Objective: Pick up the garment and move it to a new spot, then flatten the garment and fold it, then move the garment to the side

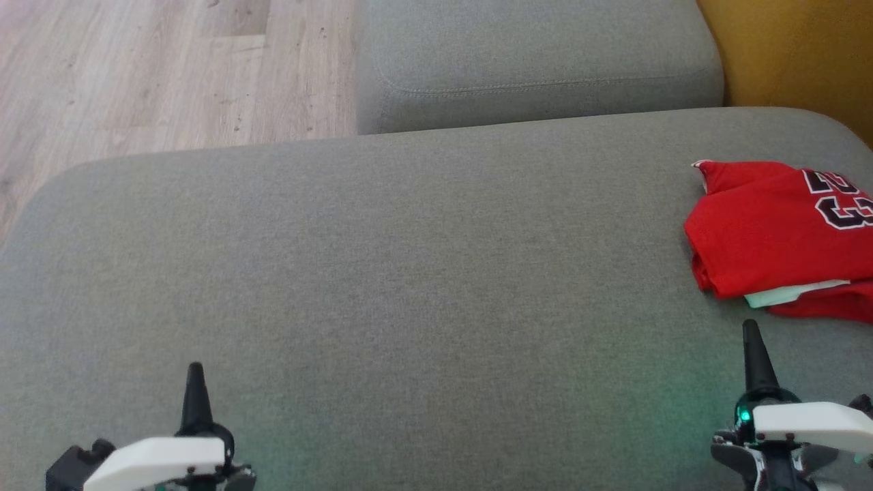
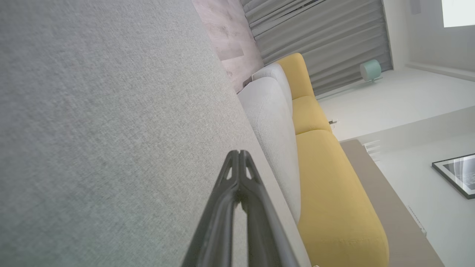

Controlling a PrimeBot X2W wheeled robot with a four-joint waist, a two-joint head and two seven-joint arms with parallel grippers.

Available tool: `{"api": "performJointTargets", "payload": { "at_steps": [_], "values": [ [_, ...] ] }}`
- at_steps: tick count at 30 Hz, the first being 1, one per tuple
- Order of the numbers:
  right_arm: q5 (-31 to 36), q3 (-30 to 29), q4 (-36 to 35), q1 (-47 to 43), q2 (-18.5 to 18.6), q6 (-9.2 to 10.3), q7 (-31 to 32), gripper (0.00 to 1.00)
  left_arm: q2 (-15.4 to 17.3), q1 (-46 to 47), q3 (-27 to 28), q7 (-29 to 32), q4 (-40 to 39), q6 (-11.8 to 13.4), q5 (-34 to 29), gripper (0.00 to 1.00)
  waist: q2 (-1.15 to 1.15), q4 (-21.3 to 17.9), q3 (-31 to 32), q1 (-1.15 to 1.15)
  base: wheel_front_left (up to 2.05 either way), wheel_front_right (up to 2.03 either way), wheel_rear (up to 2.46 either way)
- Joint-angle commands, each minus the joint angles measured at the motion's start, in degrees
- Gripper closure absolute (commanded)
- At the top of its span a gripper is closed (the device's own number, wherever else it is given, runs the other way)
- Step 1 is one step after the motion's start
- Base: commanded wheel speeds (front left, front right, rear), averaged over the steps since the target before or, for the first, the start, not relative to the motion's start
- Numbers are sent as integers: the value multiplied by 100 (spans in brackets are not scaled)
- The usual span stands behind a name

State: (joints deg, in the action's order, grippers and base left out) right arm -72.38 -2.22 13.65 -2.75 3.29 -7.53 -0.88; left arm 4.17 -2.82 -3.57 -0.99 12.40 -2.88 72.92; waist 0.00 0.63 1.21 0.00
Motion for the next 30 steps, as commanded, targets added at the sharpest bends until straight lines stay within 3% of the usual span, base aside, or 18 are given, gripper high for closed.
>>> {"api": "performJointTargets", "payload": {
  "at_steps": [1, 30],
  "values": [
    [-162, 55, -167, 391, 121, 3, 48, 100, 64, 372, 216, 41, -152, -62, 140, 100, 0, -2, -5, 0, 0, 0, 0],
    [-2088, -201, 17, 856, 117, 4, 543, 100, 47, 862, 746, 534, 142, -446, 2055, 100, 0, -61, -135, 0, 0, 0, 0]
  ]
}}
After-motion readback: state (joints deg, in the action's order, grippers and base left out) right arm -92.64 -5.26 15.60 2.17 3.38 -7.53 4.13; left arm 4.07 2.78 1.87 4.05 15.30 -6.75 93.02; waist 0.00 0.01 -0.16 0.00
